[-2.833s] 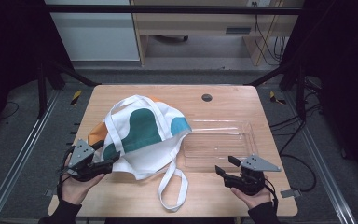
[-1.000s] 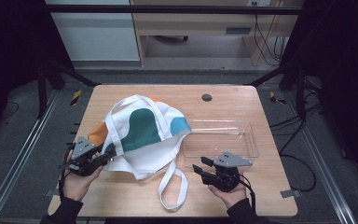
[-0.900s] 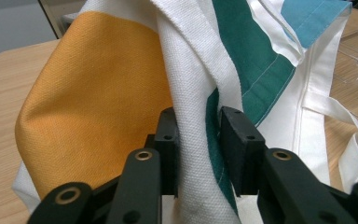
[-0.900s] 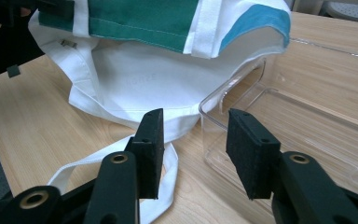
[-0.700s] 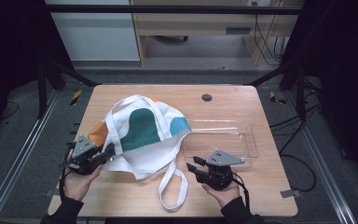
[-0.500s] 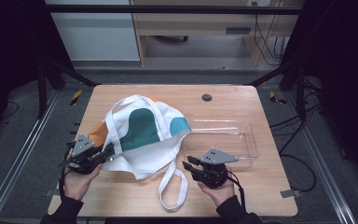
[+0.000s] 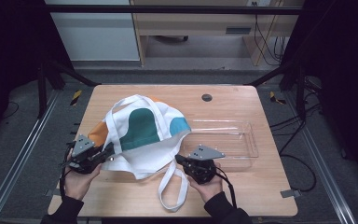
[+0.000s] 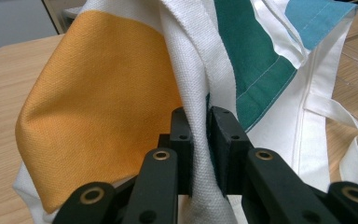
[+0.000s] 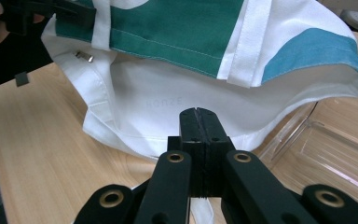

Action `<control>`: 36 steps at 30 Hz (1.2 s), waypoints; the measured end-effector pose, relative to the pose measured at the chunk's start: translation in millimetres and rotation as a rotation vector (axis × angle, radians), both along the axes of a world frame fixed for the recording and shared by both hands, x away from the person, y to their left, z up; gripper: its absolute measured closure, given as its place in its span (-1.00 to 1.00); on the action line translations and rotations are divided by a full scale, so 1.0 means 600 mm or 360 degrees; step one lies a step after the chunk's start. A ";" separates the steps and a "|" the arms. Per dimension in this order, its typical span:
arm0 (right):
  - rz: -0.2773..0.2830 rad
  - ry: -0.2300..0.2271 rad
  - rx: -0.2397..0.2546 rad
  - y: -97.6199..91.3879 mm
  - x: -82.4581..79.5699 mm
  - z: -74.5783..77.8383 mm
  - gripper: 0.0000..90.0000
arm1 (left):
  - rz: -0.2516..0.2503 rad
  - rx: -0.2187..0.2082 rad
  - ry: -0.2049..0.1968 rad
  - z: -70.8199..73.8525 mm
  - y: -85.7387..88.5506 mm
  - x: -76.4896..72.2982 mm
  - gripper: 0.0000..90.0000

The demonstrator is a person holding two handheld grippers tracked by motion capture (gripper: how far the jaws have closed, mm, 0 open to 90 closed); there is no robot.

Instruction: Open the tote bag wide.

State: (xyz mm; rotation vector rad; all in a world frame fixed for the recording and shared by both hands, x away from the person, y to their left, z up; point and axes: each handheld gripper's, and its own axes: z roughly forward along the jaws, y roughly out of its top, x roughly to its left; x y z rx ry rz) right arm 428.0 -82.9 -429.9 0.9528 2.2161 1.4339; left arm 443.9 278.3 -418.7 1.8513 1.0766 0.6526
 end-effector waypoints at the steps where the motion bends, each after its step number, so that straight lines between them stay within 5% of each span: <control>1: -0.0006 0.0002 0.0004 0.005 0.002 -0.001 1.00 | -0.0001 -0.0001 -0.0001 0.000 0.000 0.000 0.75; 19: -0.0012 0.0012 -0.0023 0.123 0.029 -0.038 1.00 | -0.0001 -0.0040 -0.0024 -0.003 0.003 0.000 0.75; 36: -0.0056 0.0067 -0.0032 0.160 0.055 -0.067 1.00 | -0.0001 -0.0054 -0.0044 -0.004 0.003 -0.001 0.75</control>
